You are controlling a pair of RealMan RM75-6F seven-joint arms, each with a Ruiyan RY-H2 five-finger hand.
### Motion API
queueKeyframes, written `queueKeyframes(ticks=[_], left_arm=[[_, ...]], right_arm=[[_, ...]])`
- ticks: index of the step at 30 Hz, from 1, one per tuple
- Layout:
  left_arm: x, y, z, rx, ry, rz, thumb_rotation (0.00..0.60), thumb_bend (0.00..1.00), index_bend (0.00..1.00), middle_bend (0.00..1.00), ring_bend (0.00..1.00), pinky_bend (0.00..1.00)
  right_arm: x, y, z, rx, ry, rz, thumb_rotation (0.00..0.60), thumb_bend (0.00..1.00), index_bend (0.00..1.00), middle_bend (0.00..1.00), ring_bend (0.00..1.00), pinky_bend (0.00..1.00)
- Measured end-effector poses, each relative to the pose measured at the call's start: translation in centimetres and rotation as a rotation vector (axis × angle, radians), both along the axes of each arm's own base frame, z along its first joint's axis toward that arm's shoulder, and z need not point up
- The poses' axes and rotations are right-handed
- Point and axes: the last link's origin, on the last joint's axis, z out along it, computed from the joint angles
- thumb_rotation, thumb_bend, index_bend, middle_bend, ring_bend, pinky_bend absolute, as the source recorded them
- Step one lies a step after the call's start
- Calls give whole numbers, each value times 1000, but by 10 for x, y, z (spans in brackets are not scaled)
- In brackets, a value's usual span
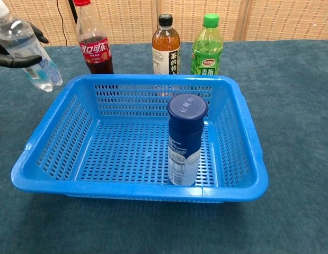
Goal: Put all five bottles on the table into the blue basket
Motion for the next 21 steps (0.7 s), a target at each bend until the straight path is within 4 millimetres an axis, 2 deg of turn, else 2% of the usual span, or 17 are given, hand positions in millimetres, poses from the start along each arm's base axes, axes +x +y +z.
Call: queueKeyframes(ticks=[5,10,15,21], left_arm=[[21,-22,31,-8,-56,-97,600,286,425,386,327,435],[54,-55,41,-106,-69,-217,600,284,424,386,327,435],[81,-80,26,-211,-7,-302,600,279,421,386,327,435],[100,-91,-13,-317,69,-349,600,273,414,386,327,435]], right_arm=[[1,0,-3,5,7,3,600,0,0,0,0,0],[3,1,-6,15,17,4,600,0,0,0,0,0],[3,1,-6,11,16,3,600,0,0,0,0,0],[1,0,-4,8,11,-2,600,0,0,0,0,0]])
